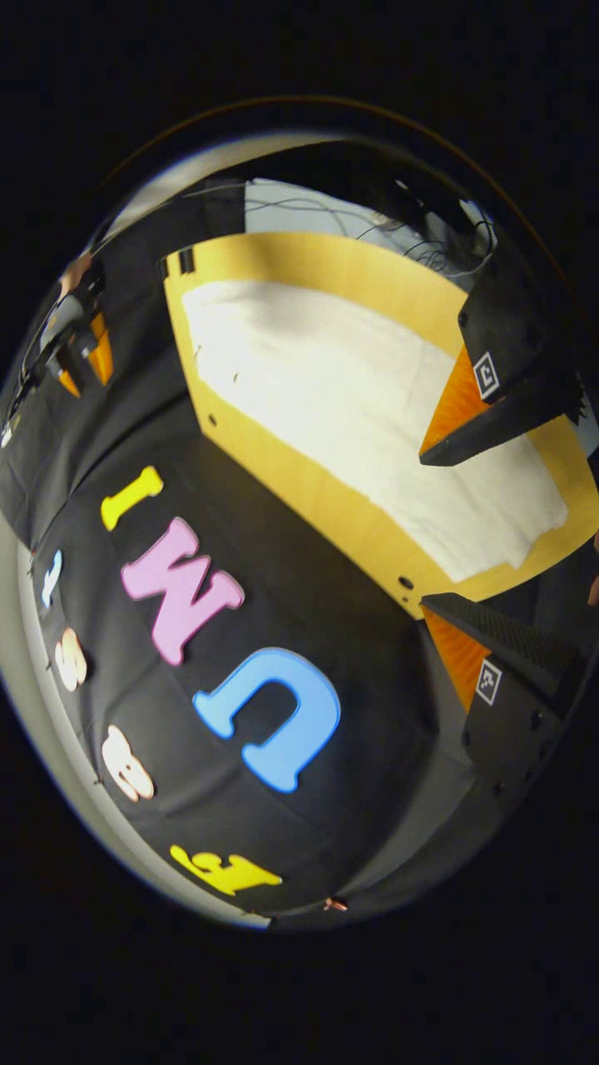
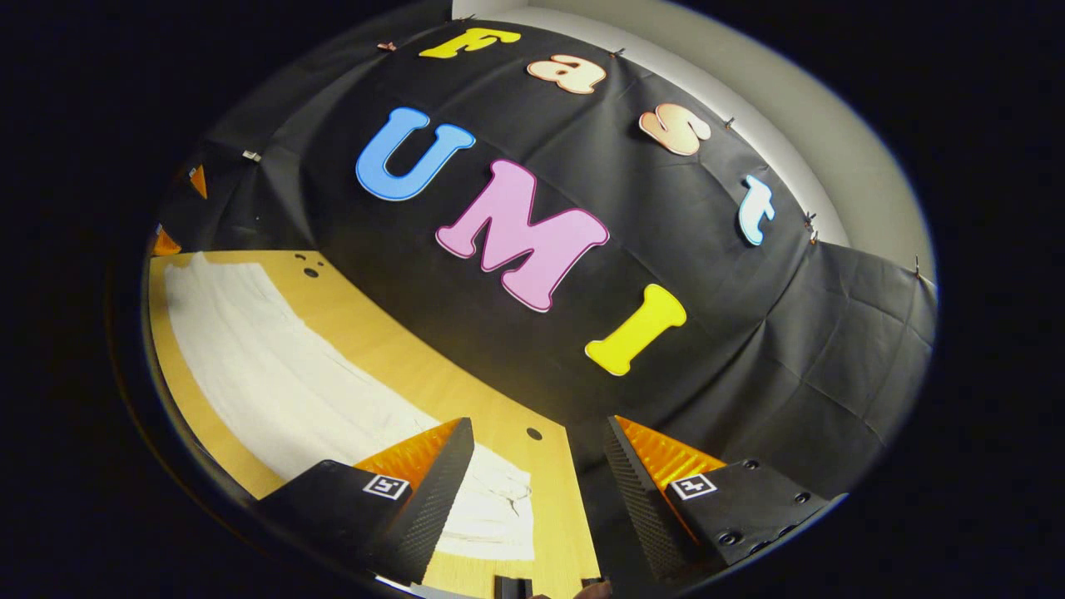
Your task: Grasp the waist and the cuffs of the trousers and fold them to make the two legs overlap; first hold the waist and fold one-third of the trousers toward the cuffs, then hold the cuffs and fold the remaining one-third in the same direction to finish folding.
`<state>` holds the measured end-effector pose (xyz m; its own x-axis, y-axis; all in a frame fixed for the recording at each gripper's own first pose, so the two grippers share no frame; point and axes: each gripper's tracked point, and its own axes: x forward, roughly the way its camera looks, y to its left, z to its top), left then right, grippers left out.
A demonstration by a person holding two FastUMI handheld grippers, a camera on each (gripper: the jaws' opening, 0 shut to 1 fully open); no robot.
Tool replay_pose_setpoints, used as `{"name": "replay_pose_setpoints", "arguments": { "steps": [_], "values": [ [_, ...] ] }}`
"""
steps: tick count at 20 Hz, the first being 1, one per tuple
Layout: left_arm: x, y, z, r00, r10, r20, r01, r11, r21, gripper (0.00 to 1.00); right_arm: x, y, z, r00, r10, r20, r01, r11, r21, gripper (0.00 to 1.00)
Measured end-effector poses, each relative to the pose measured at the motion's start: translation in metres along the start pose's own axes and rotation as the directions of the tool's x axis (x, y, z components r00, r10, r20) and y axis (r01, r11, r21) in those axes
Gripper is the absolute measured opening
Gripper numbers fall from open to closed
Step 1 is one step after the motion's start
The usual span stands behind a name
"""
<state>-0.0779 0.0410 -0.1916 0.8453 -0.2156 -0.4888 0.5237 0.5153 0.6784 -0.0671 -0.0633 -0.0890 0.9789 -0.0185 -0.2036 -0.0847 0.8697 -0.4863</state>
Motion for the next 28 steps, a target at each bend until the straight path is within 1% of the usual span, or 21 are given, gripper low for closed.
{"name": "replay_pose_setpoints", "arguments": {
  "steps": [2,4,6,8,9,11,12,14,17,19,22,23,24,25,26,27,28],
  "values": [
    [0.008,-0.024,-0.031,0.994,-0.076,-0.075,0.081,0.995,0.066,0.97,-0.008,0.001,-0.01,1.0,0.007,-0.022,-0.007,1.0,-0.007,0.97],
    [0.017,-0.039,-0.068,0.979,-0.114,-0.167,0.14,0.979,0.15,0.97,-0.013,0.002,-0.017,0.999,0.012,-0.037,-0.012,1.0,-0.016,0.97],
    [0.026,-0.052,-0.097,0.959,-0.155,-0.236,0.208,0.954,0.218,0.97,-0.018,0.003,-0.022,0.999,0.012,-0.046,-0.013,0.999,-0.036,0.97],
    [0.03,-0.064,-0.118,0.941,-0.193,-0.28,0.271,0.923,0.275,0.97,-0.024,0.0,-0.026,0.999,0.008,-0.052,-0.011,0.999,-0.05,0.97],
    [0.032,-0.068,-0.126,0.931,-0.209,-0.299,0.298,0.909,0.292,0.97,-0.026,-0.001,-0.027,0.998,0.006,-0.058,-0.009,0.999,-0.052,0.97],
    [0.043,-0.073,-0.14,0.915,-0.229,-0.332,0.334,0.891,0.306,0.97,-0.029,-0.004,-0.033,0.997,-0.003,-0.072,0.0,0.999,-0.049,0.97],
    [0.047,-0.075,-0.146,0.908,-0.23,-0.351,0.345,0.886,0.311,0.97,-0.03,-0.006,-0.035,0.997,-0.008,-0.079,0.004,0.999,-0.044,0.97],
    [0.053,-0.069,-0.145,0.908,-0.208,-0.365,0.337,0.879,0.337,0.97,-0.031,-0.009,-0.039,0.996,-0.018,-0.091,0.015,0.999,-0.038,0.97],
    [0.069,-0.057,-0.152,0.905,-0.194,-0.378,0.338,0.868,0.363,0.94,-0.032,-0.009,-0.043,0.994,-0.024,-0.103,0.02,0.999,-0.039,0.97],
    [0.08,-0.049,-0.155,0.897,-0.189,-0.4,0.348,0.859,0.376,0.94,-0.028,-0.007,-0.047,0.993,-0.023,-0.112,0.018,0.999,-0.04,0.97],
    [0.098,-0.041,-0.154,0.884,-0.186,-0.429,0.354,0.866,0.354,0.9,-0.021,-0.001,-0.057,0.992,-0.006,-0.124,0.0,0.999,-0.042,0.97],
    [0.105,-0.038,-0.155,0.88,-0.188,-0.436,0.359,0.865,0.351,0.87,-0.017,0.001,-0.062,0.991,0.005,-0.131,-0.011,0.999,-0.045,0.97],
    [0.111,-0.036,-0.156,0.875,-0.189,-0.446,0.366,0.861,0.353,0.86,-0.013,0.003,-0.068,0.99,0.015,-0.138,-0.022,0.998,-0.051,0.97],
    [0.119,-0.034,-0.157,0.867,-0.187,-0.462,0.374,0.857,0.355,0.78,-0.007,0.005,-0.076,0.989,0.027,-0.148,-0.036,0.998,-0.057,0.97],
    [0.126,-0.036,-0.159,0.855,-0.187,-0.483,0.388,0.849,0.358,0.72,-0.002,0.008,-0.085,0.987,0.043,-0.157,-0.053,0.997,-0.063,0.97],
    [0.131,-0.038,-0.162,0.843,-0.188,-0.503,0.403,0.841,0.36,0.55,0.003,0.011,-0.094,0.984,0.062,-0.167,-0.075,0.995,-0.071,0.97],
    [0.135,-0.039,-0.163,0.834,-0.183,-0.521,0.41,0.837,0.362,0.48,0.009,0.015,-0.103,0.981,0.083,-0.177,-0.099,0.992,-0.084,1.0]
  ]
}}
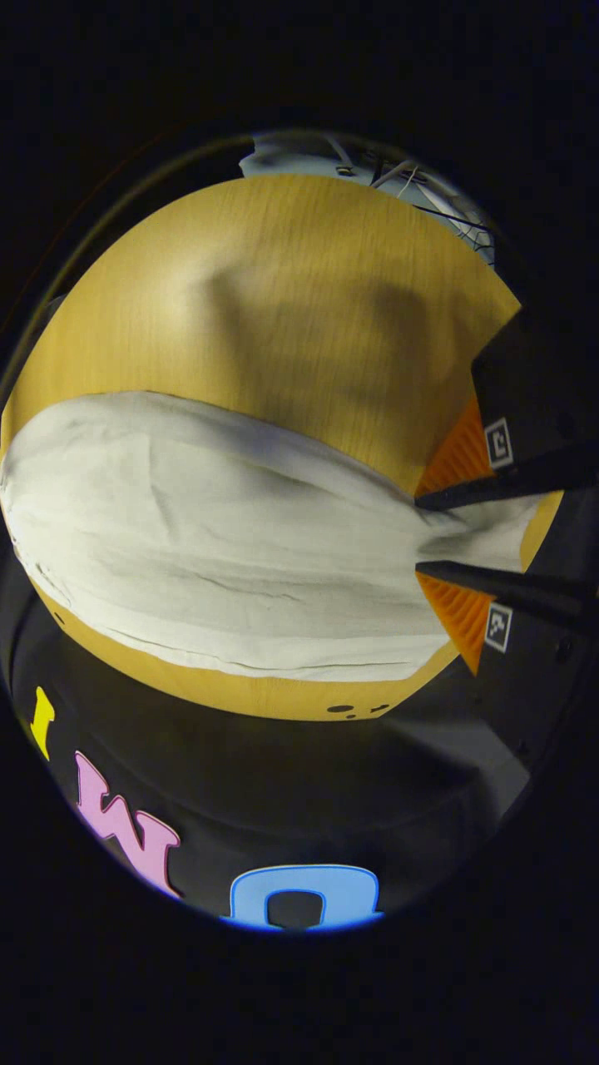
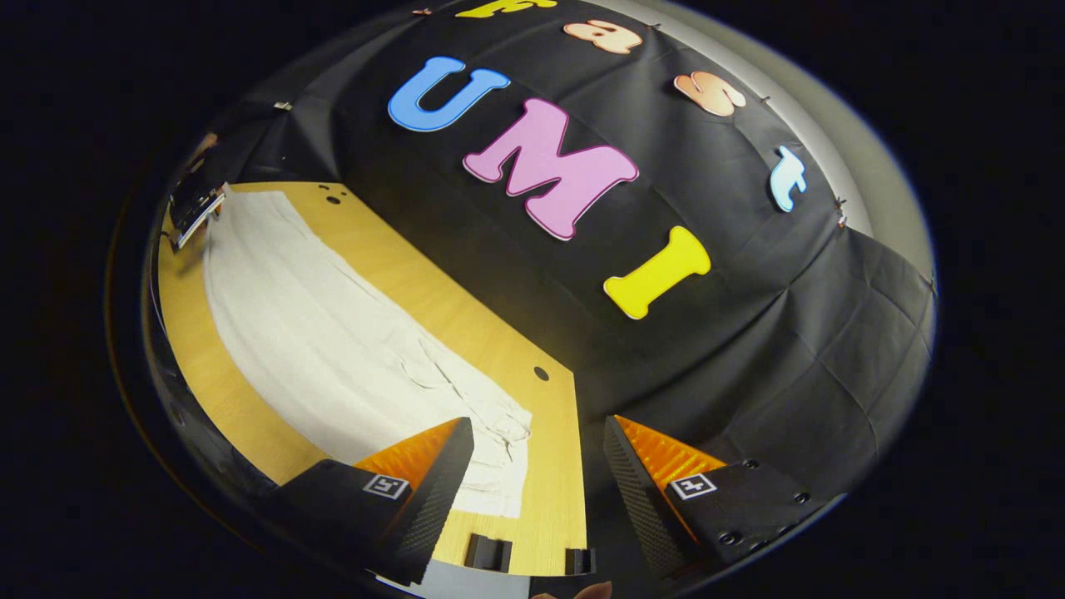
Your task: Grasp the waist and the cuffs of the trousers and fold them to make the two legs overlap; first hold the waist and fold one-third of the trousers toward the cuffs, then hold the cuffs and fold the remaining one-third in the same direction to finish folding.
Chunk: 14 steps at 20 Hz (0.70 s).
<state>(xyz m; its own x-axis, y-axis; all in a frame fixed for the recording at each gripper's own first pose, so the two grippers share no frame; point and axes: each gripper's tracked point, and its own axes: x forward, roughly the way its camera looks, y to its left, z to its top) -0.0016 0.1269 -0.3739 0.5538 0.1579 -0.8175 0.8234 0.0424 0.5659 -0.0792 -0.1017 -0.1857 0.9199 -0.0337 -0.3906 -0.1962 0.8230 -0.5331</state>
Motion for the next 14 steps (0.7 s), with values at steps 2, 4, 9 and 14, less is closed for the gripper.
{"name": "replay_pose_setpoints", "arguments": {
  "steps": [2,4,9,14],
  "values": [
    [0.002,0.007,0.001,1.0,0.018,-0.024,-0.018,1.0,-0.013,0.08,0.015,0.012,-0.019,0.998,0.054,-0.019,-0.054,0.997,-0.047,0.98],
    [0.005,0.007,-0.001,1.0,0.003,-0.029,-0.005,0.998,-0.06,0.07,0.029,0.03,-0.045,0.991,0.128,-0.046,-0.133,0.983,-0.123,0.97],
    [0.005,0.007,-0.001,0.997,-0.031,-0.07,0.025,0.996,-0.081,0.06,0.05,0.085,-0.111,0.93,0.345,-0.126,-0.367,0.868,-0.335,0.97],
    [0.004,0.007,0.0,0.998,-0.023,-0.066,0.018,0.997,-0.072,0.06,0.064,0.103,-0.164,0.88,0.413,-0.233,-0.474,0.763,-0.439,0.97]
  ]
}}
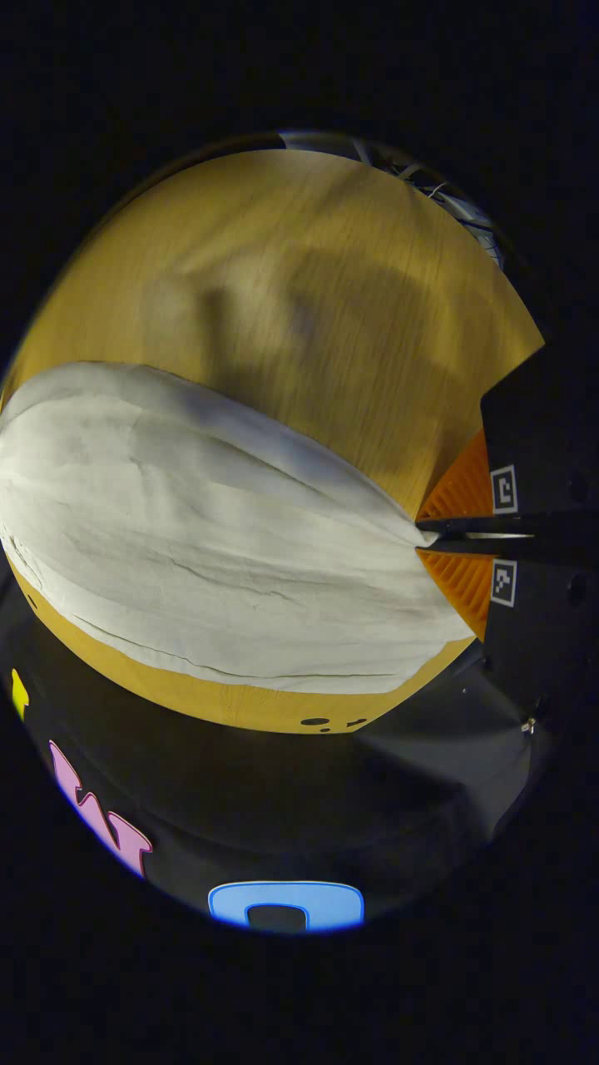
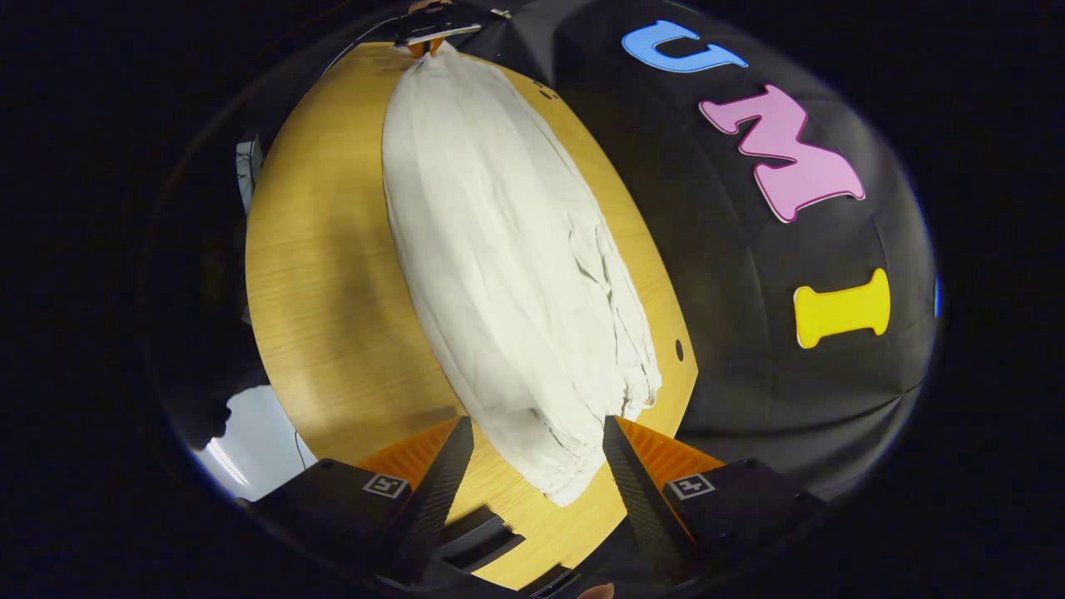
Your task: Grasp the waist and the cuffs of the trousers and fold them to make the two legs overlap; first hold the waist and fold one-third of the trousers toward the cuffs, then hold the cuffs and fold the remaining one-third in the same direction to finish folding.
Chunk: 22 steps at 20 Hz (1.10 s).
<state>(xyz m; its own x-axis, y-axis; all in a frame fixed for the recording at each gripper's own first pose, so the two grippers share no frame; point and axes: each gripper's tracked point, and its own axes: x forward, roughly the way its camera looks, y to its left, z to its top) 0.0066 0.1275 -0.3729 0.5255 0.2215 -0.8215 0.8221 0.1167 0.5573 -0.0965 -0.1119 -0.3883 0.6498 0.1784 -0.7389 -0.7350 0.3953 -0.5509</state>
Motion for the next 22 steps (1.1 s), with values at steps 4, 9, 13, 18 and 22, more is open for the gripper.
{"name": "replay_pose_setpoints", "arguments": {
  "steps": [4,9,13,18,22],
  "values": [
    [0.001,0.0,-0.001,1.0,0.004,0.017,-0.005,1.0,0.016,0.06,0.026,-0.005,0.001,1.0,0.009,-0.001,-0.009,0.995,-0.097,0.95],
    [0.001,0.001,-0.001,1.0,0.011,0.029,-0.012,0.999,0.034,0.06,0.06,-0.023,0.013,0.999,-0.038,-0.001,0.037,0.986,-0.161,0.9],
    [0.0,0.001,0.001,0.999,0.023,0.032,-0.024,0.999,0.044,0.06,0.077,-0.023,0.011,0.997,-0.066,-0.027,0.06,0.979,-0.196,0.62],
    [-0.001,0.0,0.001,0.998,0.053,0.017,-0.054,0.997,0.054,0.06,0.075,-0.006,0.009,0.997,0.004,-0.081,-0.017,0.986,-0.169,0.13],
    [-0.002,0.002,0.001,0.996,0.089,0.007,-0.089,0.996,0.029,0.06,0.07,-0.009,0.004,0.995,0.034,-0.09,-0.043,0.995,-0.095,0.07]
  ]
}}
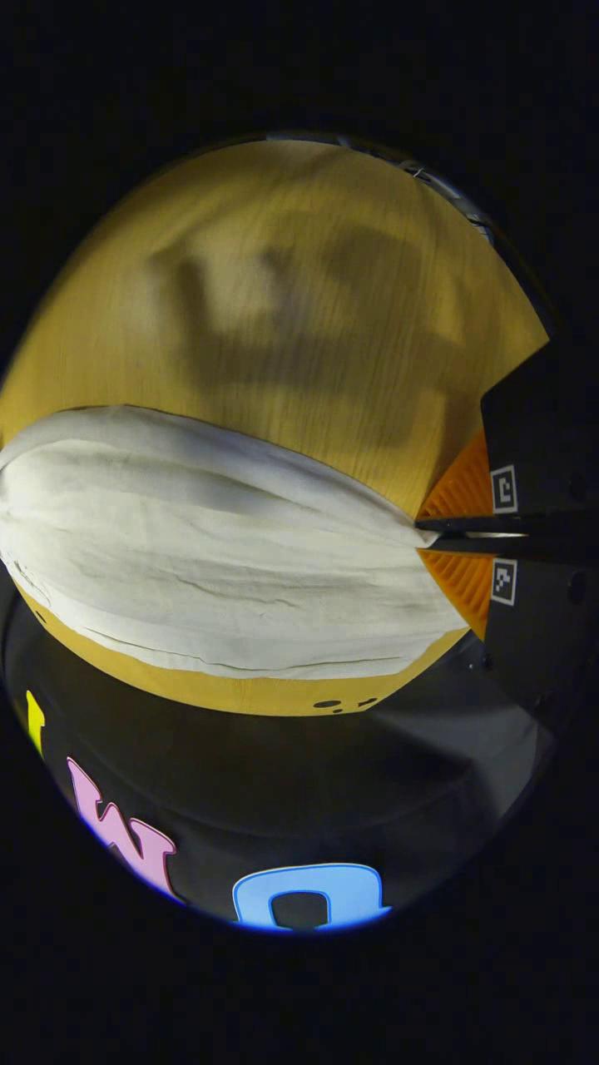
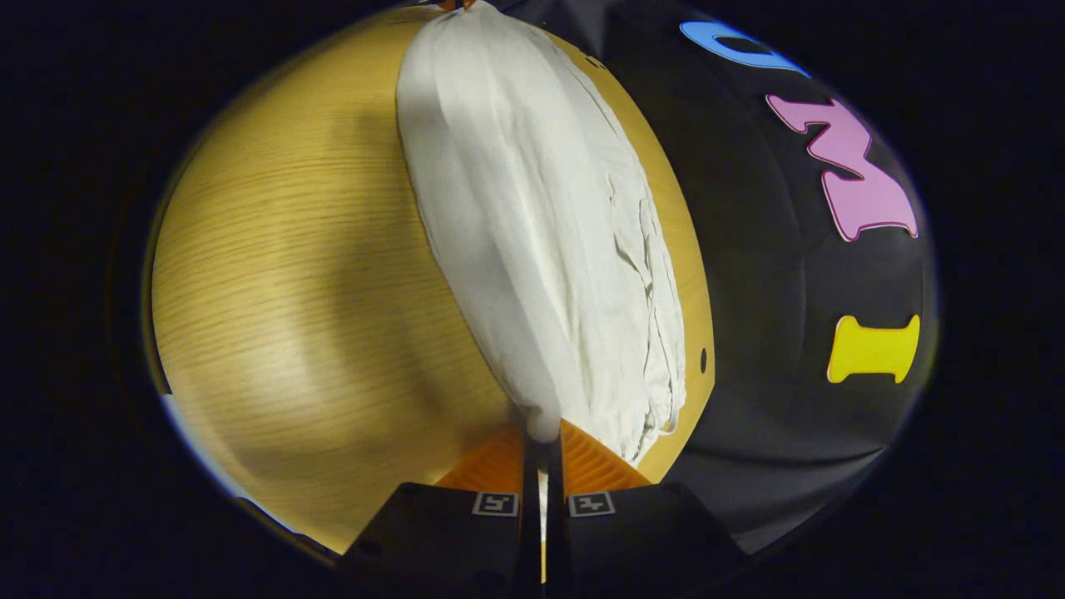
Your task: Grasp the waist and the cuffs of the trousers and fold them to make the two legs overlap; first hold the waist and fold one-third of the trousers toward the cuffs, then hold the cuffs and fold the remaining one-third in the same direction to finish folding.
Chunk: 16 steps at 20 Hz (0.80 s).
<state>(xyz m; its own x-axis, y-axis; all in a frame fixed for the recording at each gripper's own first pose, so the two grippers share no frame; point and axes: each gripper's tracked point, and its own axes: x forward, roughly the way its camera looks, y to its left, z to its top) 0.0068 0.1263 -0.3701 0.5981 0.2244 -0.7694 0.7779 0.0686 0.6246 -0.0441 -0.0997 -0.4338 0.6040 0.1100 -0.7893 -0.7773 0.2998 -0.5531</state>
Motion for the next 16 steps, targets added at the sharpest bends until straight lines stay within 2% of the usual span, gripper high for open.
{"name": "replay_pose_setpoints", "arguments": {
  "steps": [3,6,9,11,16],
  "values": [
    [-0.009,0.007,0.003,0.999,0.039,0.024,-0.036,0.992,-0.117,0.05,-0.018,-0.02,0.007,0.997,-0.079,0.024,0.078,0.996,0.029,0.07],
    [-0.029,0.025,0.004,0.997,0.075,0.029,-0.066,0.965,-0.253,0.05,-0.034,-0.05,0.017,0.986,-0.156,0.051,0.151,0.984,0.091,0.07],
    [-0.038,0.049,0.011,0.995,0.097,0.037,-0.078,0.936,-0.343,0.05,-0.045,-0.086,0.03,0.971,-0.225,0.076,0.206,0.958,0.2,0.07],
    [-0.039,0.065,0.012,0.994,0.099,0.038,-0.076,0.916,-0.395,0.05,-0.049,-0.11,0.037,0.964,-0.253,0.081,0.224,0.938,0.266,0.07],
    [-0.024,0.106,0.015,0.997,0.07,0.041,-0.039,0.85,-0.525,0.05,-0.023,-0.158,0.043,0.954,-0.29,0.071,0.247,0.899,0.362,0.07]
  ]
}}
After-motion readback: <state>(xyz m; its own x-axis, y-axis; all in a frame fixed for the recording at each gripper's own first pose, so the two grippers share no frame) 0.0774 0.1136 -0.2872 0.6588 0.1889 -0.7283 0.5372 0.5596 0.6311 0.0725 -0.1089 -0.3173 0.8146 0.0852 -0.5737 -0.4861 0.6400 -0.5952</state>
